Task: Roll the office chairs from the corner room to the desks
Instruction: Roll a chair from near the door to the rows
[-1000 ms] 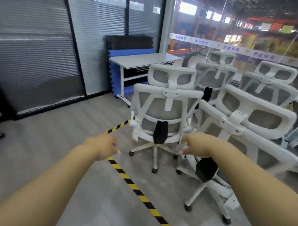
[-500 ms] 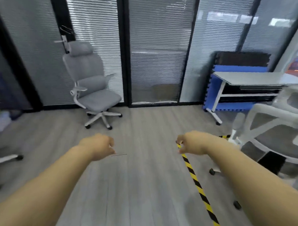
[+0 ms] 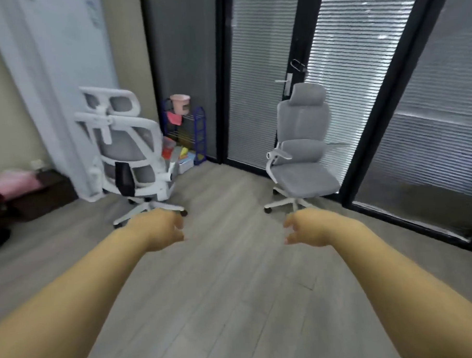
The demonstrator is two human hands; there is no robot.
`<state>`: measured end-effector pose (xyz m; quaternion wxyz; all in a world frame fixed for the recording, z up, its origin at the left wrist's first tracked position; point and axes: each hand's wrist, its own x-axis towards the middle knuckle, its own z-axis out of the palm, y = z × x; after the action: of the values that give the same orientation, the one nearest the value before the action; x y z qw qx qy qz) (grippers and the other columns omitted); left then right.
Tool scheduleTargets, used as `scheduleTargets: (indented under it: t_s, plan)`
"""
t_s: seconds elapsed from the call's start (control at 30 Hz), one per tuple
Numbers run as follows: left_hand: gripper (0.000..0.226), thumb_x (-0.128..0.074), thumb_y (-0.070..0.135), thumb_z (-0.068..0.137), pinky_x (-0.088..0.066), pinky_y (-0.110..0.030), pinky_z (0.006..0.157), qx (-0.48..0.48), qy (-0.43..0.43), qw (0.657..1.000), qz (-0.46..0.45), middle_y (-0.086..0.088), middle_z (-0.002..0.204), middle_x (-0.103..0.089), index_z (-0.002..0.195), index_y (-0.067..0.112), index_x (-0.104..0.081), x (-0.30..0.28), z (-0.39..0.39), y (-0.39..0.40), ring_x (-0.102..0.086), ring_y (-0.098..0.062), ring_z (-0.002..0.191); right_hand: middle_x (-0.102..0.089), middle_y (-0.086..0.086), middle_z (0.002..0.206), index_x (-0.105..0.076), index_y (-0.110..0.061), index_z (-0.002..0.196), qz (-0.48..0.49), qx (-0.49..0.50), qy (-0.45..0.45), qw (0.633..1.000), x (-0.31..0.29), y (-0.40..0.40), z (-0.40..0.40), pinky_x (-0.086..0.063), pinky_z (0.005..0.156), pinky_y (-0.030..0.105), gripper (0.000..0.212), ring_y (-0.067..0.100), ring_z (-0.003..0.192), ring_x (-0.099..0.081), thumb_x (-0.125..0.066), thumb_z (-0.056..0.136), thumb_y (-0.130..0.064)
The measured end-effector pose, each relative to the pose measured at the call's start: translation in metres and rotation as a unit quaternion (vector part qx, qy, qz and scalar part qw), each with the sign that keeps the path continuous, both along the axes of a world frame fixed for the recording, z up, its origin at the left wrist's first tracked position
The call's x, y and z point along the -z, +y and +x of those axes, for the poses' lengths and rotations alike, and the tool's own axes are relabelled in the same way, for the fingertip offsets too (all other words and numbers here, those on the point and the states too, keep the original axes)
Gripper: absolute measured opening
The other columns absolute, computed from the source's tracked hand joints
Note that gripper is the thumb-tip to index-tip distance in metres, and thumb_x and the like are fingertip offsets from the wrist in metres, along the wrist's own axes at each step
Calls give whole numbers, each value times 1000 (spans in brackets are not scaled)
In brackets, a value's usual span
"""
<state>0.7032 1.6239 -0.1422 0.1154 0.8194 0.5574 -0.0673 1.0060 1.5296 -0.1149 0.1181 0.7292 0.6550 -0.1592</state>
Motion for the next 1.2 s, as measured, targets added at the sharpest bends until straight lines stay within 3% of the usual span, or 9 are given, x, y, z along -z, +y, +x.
scheduleTargets:
  t_s: [0.13, 0.23, 0.5, 0.97, 1.2]
  plan:
    - [29, -55, 50, 86, -43, -32, 83, -75, 4, 997, 9, 4, 116, -58, 105, 29, -60, -9, -38, 41, -53, -20, 104, -49, 2, 137, -40, -25, 139, -11, -83, -1, 996, -10, 93, -33, -44, 92, 33, 57, 25, 119, -49, -54, 89, -50]
    - [34, -56, 55, 83, -47, -36, 87, -137, -3, 991, 7, 3, 114, -61, 108, 32, -60, -10, -71, 71, -56, -21, 104, -49, 1, 136, -41, -26, 138, -5, -137, -11, 990, -11, 155, -61, -39, 97, 36, 56, 25, 122, -47, -54, 89, -51]
    - [37, -57, 53, 83, -45, -35, 94, -215, 6, 977, 2, 4, 120, -59, 114, 33, -58, -7, -167, 153, -53, -21, 112, -52, 1, 130, -45, -27, 133, -16, -226, -9, 974, -1, 286, -162, -43, 95, 37, 54, 24, 117, -49, -57, 86, -52]
    - [37, -55, 53, 85, -48, -38, 92, -185, 38, 982, 4, 4, 120, -57, 116, 33, -57, -16, -320, 360, -54, -19, 108, -54, 0, 120, -46, -29, 131, 7, -209, 48, 977, 3, 480, -337, -49, 91, 41, 53, 25, 101, -62, -56, 86, -53]
    - [35, -54, 49, 86, -47, -36, 89, -155, 16, 988, 7, 6, 120, -58, 117, 33, -57, -8, -338, 478, -54, -18, 109, -52, 3, 130, -45, -25, 134, -10, -197, 40, 980, 11, 586, -364, -45, 95, 38, 54, 24, 115, -51, -56, 88, -49]
